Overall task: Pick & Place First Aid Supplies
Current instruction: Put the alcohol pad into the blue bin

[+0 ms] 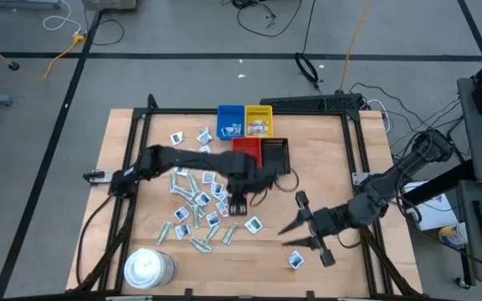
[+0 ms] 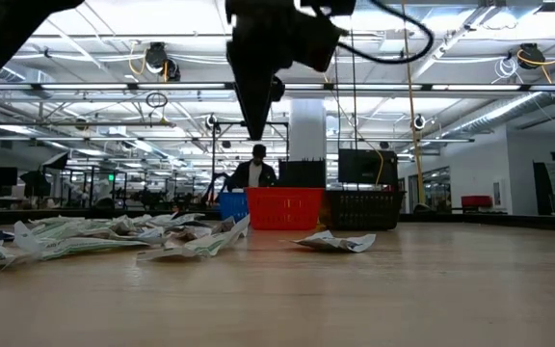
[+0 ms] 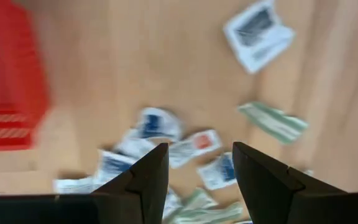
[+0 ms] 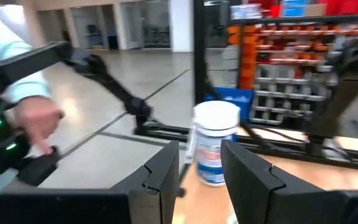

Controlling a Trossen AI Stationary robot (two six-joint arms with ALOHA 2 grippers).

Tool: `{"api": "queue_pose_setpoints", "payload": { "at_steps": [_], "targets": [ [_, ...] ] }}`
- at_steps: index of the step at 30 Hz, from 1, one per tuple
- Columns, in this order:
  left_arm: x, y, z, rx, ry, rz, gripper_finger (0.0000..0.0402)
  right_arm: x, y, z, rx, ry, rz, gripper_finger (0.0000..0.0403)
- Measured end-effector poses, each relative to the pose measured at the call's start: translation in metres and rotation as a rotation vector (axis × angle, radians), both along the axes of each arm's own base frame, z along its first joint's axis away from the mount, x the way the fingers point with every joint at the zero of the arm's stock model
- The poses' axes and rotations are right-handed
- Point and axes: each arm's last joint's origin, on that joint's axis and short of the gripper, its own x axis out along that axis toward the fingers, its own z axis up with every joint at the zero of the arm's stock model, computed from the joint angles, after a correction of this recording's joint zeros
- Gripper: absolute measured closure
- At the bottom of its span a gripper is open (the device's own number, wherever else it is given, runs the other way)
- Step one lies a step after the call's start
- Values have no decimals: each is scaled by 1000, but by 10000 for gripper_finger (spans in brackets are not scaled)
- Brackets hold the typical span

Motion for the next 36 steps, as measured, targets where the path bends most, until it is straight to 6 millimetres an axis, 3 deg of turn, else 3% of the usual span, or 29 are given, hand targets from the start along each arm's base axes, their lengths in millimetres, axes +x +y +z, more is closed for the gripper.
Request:
{"api": "queue_pose_setpoints", "payload": {
  "at_steps": [13, 20, 26, 36],
  "targets": [
    [-25, -117, 0, -1, 10, -172, 220, -14, 16, 0, 53, 29, 97, 287],
    [-48, -168, 0, 3, 22, -213, 220, -16, 15, -11, 158, 212, 75, 287],
    [-62, -191, 0, 6, 31, -203, 220, -25, 9, -35, 141, 533, 56, 287],
    [-71, -206, 0, 11, 42, -169, 220, -20, 21, -44, -79, 936, 144, 287]
  ]
}}
